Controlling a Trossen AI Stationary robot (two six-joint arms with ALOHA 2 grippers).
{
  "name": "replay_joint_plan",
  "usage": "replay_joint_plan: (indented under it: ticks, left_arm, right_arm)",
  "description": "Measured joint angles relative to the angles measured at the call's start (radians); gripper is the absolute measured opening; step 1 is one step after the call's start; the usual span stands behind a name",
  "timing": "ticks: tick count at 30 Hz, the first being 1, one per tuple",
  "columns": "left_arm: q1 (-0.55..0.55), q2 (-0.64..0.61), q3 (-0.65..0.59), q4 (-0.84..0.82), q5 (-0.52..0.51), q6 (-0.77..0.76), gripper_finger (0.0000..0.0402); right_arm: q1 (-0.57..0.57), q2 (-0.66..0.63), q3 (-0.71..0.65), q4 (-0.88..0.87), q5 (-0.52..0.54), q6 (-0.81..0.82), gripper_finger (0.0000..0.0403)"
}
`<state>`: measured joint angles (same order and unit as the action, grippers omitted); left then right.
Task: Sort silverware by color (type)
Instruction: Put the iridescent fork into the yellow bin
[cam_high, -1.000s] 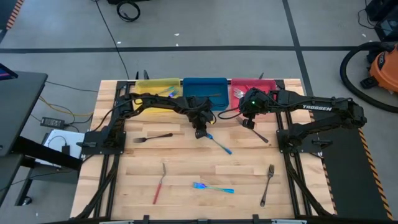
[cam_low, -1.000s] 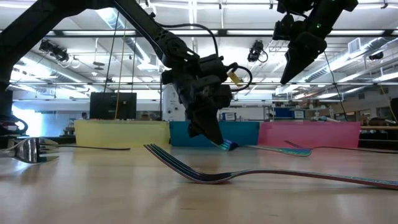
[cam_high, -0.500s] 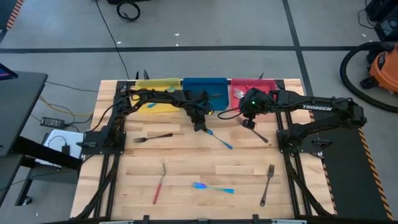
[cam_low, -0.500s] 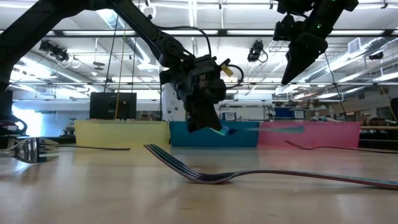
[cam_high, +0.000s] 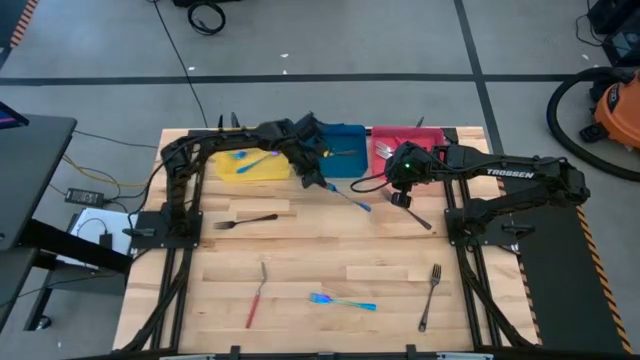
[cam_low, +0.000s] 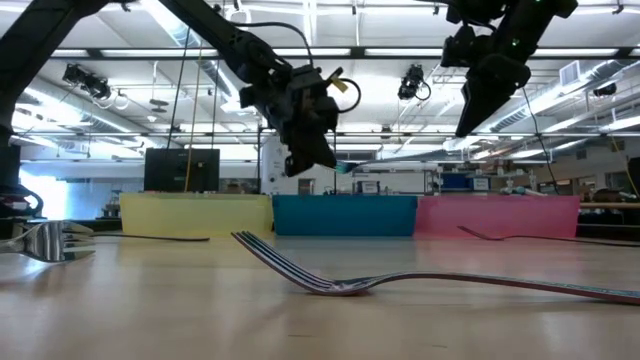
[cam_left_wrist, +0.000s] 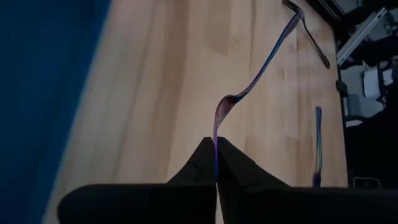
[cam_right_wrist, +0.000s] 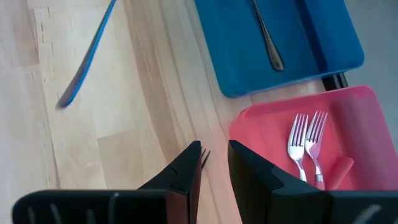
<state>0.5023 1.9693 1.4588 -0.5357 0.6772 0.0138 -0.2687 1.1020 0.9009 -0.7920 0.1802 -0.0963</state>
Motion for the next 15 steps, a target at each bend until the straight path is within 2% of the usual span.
replay_joint_plan:
  ticks: [15]
  left_arm:
    - [0.207, -0.074, 0.000, -0.137, -0.035, 0.086, 0.0000]
  right_arm:
    - [-0.031, 0.000, -0.021, -0.018, 0.010, 0.027, 0.0088]
